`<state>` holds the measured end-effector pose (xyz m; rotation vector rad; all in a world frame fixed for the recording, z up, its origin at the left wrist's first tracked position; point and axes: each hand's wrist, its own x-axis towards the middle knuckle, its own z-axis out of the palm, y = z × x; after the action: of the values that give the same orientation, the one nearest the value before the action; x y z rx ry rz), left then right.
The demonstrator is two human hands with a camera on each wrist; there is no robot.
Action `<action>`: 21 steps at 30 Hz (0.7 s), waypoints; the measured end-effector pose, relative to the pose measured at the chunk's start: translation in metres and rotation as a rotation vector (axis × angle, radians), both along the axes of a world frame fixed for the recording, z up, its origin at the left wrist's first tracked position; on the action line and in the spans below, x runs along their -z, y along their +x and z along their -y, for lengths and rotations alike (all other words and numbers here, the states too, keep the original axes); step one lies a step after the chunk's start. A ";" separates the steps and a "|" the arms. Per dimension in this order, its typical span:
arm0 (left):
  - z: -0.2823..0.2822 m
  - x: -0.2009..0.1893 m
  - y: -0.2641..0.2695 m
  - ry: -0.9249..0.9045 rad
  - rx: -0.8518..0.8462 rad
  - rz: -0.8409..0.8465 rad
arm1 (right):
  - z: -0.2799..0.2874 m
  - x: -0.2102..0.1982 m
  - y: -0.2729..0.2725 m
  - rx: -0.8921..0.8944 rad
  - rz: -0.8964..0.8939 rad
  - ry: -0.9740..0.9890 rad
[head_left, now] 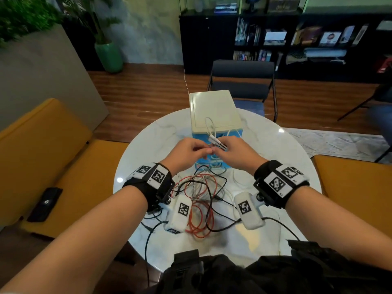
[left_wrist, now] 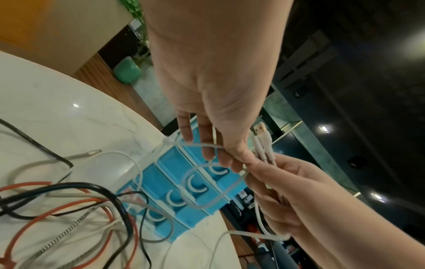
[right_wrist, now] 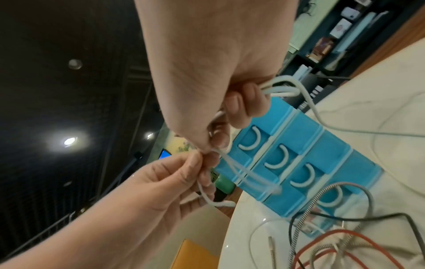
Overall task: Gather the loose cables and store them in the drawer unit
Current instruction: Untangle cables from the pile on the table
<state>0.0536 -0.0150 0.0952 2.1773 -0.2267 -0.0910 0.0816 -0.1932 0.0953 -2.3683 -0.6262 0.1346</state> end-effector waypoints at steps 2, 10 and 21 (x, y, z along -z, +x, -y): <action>-0.002 0.007 -0.001 -0.024 0.028 -0.055 | 0.004 -0.001 0.001 -0.035 -0.041 -0.089; -0.019 0.052 0.000 0.340 -0.066 -0.112 | 0.051 0.002 0.024 0.321 0.108 -0.538; -0.021 0.087 0.001 0.621 0.207 -0.379 | 0.080 0.018 0.035 0.626 0.018 -0.453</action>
<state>0.0542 0.0060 0.0087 2.6802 -0.2241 -0.7724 0.1166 -0.2729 0.0769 -2.8843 0.1850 -0.0293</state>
